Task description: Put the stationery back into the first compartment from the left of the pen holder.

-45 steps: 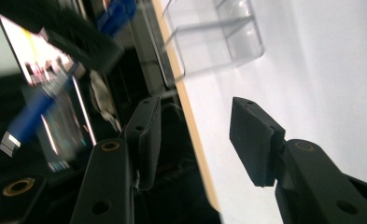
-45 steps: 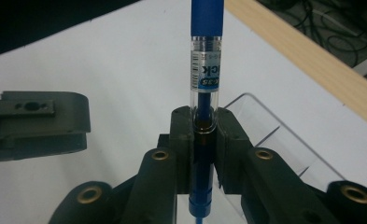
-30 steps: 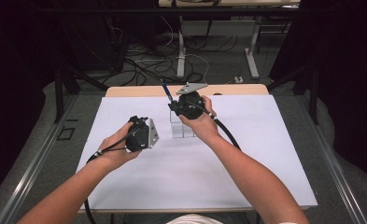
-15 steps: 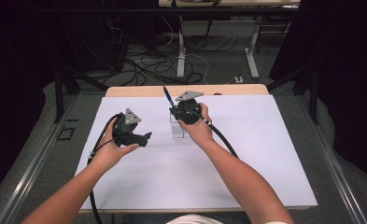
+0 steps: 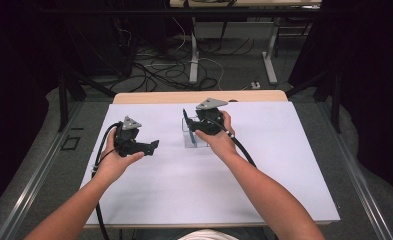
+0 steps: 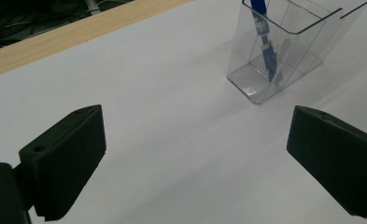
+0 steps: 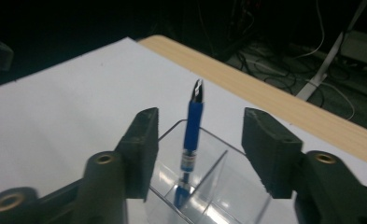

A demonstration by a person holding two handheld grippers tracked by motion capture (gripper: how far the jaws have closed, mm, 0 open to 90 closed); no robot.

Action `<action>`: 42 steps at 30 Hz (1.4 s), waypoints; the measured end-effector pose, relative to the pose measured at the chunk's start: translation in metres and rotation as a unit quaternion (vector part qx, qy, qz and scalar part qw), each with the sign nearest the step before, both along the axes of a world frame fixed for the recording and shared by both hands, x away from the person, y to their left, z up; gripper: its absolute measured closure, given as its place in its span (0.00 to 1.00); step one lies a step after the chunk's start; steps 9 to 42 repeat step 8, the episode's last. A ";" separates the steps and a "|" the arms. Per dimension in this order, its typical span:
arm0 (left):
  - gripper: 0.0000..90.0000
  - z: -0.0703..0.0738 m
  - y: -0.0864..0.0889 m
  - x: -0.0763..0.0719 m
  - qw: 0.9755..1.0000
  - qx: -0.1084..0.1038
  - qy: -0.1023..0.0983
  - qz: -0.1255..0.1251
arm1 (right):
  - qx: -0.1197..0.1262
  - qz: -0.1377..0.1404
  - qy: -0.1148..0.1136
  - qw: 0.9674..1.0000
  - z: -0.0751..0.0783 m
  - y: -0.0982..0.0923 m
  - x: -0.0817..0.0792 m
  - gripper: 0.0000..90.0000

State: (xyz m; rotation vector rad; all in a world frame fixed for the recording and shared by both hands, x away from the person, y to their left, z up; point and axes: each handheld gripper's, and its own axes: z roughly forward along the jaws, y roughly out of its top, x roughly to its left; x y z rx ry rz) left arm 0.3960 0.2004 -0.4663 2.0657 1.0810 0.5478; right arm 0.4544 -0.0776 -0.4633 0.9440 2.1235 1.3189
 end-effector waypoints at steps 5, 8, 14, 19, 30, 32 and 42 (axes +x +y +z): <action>0.00 0.001 0.008 -0.002 1.000 -0.025 -0.001 0.015 | 0.015 -0.025 0.043 0.999 0.015 -0.031 -0.016 0.32; 0.00 0.001 0.013 -0.003 0.999 -0.046 0.002 0.023 | 0.016 -0.050 0.041 0.998 0.019 -0.055 -0.028 0.14; 0.00 0.001 0.013 -0.003 0.999 -0.046 0.002 0.023 | 0.016 -0.050 0.041 0.998 0.019 -0.055 -0.028 0.14; 0.00 0.001 0.013 -0.003 0.999 -0.046 0.002 0.023 | 0.016 -0.050 0.041 0.998 0.019 -0.055 -0.028 0.14; 0.00 0.001 0.013 -0.003 0.999 -0.046 0.002 0.023 | 0.016 -0.050 0.041 0.998 0.019 -0.055 -0.028 0.14; 0.00 0.001 0.013 -0.003 0.999 -0.046 0.002 0.023 | 0.016 -0.050 0.041 0.998 0.019 -0.055 -0.028 0.14; 0.00 0.001 0.013 -0.003 0.999 -0.046 0.002 0.023 | 0.016 -0.050 0.041 0.998 0.019 -0.055 -0.028 0.14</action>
